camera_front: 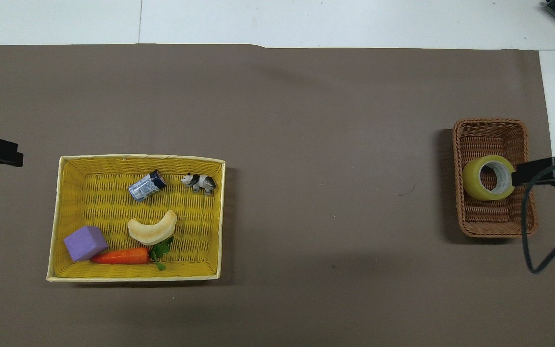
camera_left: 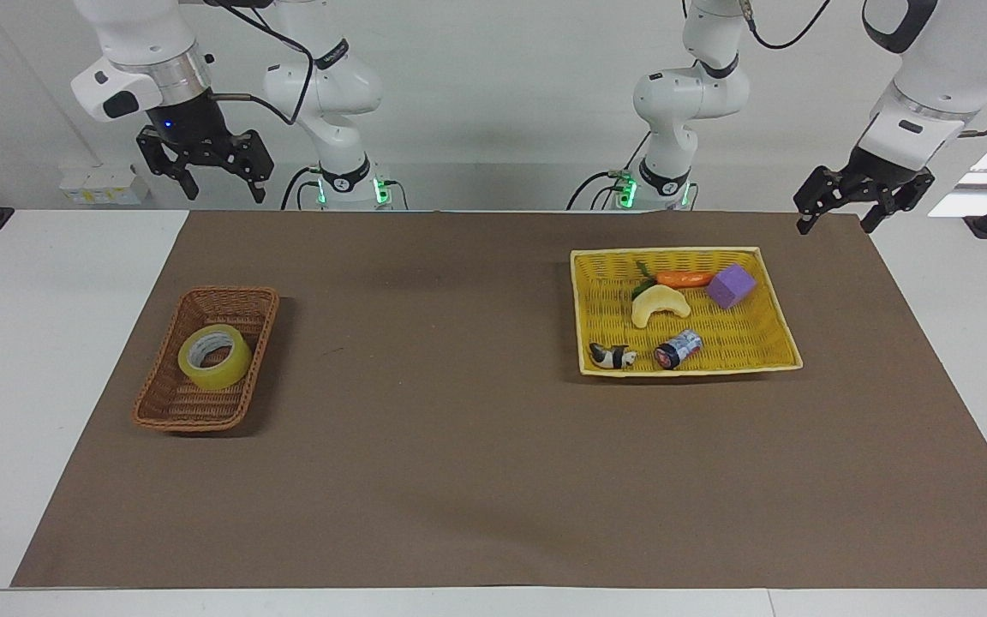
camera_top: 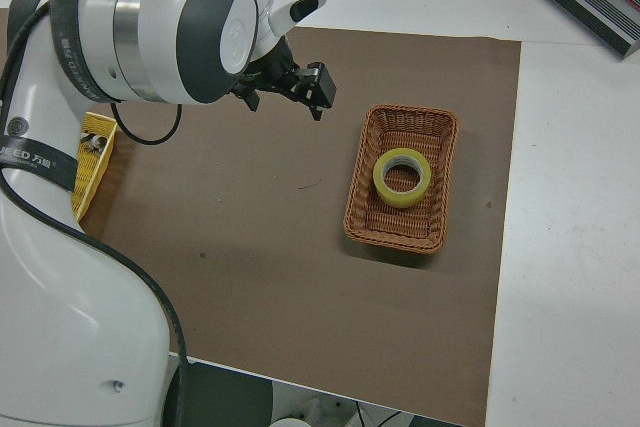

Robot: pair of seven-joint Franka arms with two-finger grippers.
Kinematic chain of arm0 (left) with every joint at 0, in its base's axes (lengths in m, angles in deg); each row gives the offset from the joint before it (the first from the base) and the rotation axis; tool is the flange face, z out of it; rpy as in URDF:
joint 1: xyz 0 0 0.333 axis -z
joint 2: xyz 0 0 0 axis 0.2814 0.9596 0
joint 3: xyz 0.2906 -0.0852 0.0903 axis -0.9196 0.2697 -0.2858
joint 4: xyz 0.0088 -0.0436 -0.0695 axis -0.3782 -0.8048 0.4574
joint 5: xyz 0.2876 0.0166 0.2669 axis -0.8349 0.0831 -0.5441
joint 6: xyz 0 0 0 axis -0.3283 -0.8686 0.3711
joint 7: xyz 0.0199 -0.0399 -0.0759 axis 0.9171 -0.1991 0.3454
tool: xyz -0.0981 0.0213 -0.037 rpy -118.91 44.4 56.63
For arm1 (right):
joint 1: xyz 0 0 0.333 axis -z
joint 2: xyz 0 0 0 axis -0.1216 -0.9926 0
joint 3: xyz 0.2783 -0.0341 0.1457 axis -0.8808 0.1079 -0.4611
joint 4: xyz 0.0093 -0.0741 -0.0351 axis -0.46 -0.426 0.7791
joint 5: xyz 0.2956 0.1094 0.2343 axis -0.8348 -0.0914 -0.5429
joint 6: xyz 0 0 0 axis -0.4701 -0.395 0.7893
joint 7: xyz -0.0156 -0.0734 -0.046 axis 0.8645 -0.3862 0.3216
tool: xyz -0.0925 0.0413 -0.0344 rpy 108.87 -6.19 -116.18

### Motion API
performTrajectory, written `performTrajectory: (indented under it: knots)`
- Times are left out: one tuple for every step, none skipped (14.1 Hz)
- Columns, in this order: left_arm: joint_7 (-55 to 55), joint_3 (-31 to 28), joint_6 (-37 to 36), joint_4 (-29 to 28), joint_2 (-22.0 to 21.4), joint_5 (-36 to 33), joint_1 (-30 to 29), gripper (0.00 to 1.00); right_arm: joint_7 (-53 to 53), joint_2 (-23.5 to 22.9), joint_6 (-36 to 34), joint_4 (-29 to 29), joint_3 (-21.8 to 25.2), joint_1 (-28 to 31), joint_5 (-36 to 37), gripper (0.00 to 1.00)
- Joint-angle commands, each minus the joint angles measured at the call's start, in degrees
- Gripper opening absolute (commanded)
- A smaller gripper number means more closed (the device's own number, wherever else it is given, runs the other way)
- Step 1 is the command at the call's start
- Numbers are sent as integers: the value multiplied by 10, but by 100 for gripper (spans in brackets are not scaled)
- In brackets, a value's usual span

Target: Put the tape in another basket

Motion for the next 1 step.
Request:
performTrajectory:
  knots:
    - [5,5,-6,-2,-4,-4,-7,100,9,7,1,-7,-2,7,2,100]
